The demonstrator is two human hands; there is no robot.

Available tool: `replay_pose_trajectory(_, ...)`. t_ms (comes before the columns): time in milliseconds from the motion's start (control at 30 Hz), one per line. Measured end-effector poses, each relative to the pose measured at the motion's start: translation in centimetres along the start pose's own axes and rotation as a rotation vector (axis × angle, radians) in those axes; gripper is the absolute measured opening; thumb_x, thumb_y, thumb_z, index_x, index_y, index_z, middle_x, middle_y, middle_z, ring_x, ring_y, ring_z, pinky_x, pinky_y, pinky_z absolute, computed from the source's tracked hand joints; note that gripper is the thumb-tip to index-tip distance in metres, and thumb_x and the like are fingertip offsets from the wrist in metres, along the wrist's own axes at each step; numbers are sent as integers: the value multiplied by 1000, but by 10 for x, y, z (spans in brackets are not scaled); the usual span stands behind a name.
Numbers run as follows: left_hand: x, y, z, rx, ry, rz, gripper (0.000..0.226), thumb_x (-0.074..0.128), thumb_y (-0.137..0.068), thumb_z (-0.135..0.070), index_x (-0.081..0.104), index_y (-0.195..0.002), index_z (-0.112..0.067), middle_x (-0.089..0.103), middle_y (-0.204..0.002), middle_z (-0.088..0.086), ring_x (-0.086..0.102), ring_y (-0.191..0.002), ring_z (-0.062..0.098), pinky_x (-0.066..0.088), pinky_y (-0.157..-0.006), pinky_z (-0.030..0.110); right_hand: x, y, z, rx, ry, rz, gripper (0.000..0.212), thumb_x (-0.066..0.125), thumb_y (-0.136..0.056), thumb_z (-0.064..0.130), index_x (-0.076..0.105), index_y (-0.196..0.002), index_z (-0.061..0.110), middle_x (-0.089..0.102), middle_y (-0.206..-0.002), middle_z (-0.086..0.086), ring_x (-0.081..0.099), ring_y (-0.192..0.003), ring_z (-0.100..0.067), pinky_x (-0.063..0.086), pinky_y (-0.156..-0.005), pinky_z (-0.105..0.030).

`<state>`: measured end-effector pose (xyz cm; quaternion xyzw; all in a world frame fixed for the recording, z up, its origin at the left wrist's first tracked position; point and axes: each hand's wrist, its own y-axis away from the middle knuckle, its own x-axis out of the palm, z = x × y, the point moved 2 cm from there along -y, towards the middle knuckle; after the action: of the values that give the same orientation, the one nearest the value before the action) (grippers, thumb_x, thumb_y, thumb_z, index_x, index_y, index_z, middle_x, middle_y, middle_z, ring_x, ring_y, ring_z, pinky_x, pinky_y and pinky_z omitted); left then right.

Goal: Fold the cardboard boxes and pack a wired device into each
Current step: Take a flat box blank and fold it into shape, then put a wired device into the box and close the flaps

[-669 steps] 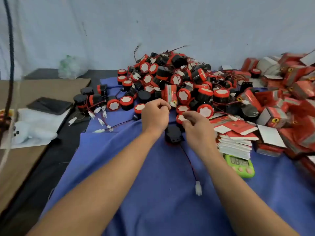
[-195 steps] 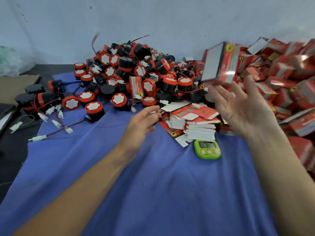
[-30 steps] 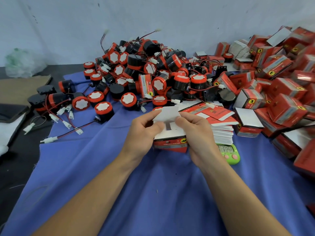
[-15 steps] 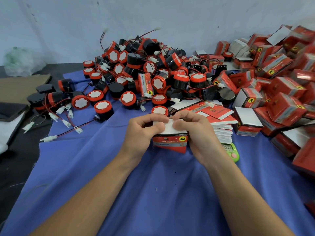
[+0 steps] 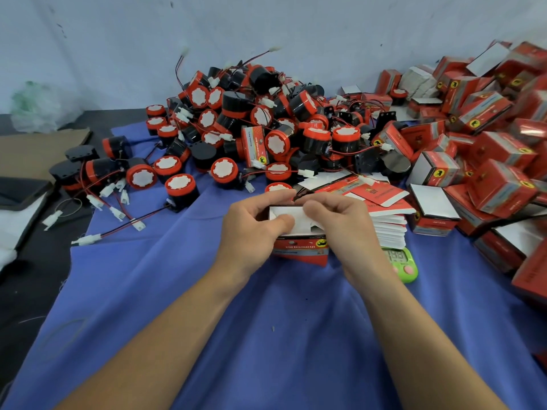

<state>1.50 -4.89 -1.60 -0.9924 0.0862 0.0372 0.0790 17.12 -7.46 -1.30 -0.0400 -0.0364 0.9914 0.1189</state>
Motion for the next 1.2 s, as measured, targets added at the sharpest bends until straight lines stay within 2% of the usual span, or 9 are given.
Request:
replay_pose_trajectory(167, -2, -2, 2, -52, 116, -43, 36, 70, -92, -4, 83, -92, -38, 80, -104, -9, 74, -104, 8, 59, -80, 22, 2, 4, 1, 60, 42, 44, 38, 44, -104, 40, 81, -92, 35, 80, -90, 3, 75, -92, -17, 60, -88, -48)
replay_pose_trajectory(433, -4, -5, -5, -65, 125, -52, 31, 71, -87, 10, 83, -89, -18, 81, -91, 1, 77, -90, 13, 60, -73, 24, 6, 9, 8, -95, 119, 4, 41, 42, -105, 28, 81, -94, 24, 77, -92, 4, 69, -92, -16, 55, -83, -43)
replay_pose_trajectory(567, -6, -2, -4, -27, 229, -83, 18, 70, -88, -14, 83, -100, -12, 81, -103, 7, 76, -102, 25, 63, -84, 36, 10, 9, 10, -150, 34, 57, 29, 52, -93, 23, 80, -100, 22, 78, -98, 5, 69, -98, -15, 53, -86, -40)
replay_pose_trajectory(700, -7, -3, -6, 99, 229, -52, 46, 63, -83, -44, 76, -121, -22, 76, -123, -1, 69, -118, 17, 56, -95, 34, 14, 14, 18, -297, -238, 7, 26, 56, -94, 11, 77, -106, 19, 78, -104, 0, 71, -102, -15, 56, -84, -31)
replay_pose_trajectory(800, 1, -3, -5, 72, 109, 49, 41, 53, -87, -60, 69, -123, -48, 71, -131, -11, 63, -126, 10, 49, -104, 37, 12, 17, 21, -440, -172, -76, 32, 59, -91, 1, 74, -113, 18, 77, -110, 4, 69, -109, -15, 52, -92, -26)
replay_pose_trajectory(867, 5, -3, -4, -57, 81, 96, 39, 50, -88, -65, 71, -116, -47, 75, -122, -11, 68, -118, 10, 54, -97, 42, 9, 17, 20, -516, -12, -93, 46, 61, -82, -5, 74, -119, 20, 73, -120, 6, 64, -120, -18, 49, -100, -31)
replay_pose_trajectory(967, -3, -6, -1, -293, 251, 196, 46, 50, -89, -60, 74, -117, -33, 77, -118, 3, 73, -110, 17, 63, -86, 48, 9, 16, 19, -580, 246, -80, 66, 58, -71, -9, 73, -126, 24, 65, -137, 11, 53, -135, -11, 44, -109, -32)
replay_pose_trajectory(1100, -29, -15, -4, -272, 216, 309, 48, 56, -90, -52, 66, -130, -28, 74, -127, 2, 68, -121, 16, 62, -86, 41, 14, 20, 20, -739, 548, -79, 85, 63, -67, -13, 59, -141, 27, 56, -137, 21, 25, -133, 27, 30, -119, -24)
replay_pose_trajectory(1200, -46, -26, 2, -245, 162, 183, 40, 64, -89, -10, 66, -130, -12, 77, -120, 9, 72, -113, 24, 63, -83, 34, 17, 18, 17, -682, 467, -105, 83, 74, -74, 5, 49, -148, 31, 52, -144, 21, 36, -137, 15, 39, -112, -22)
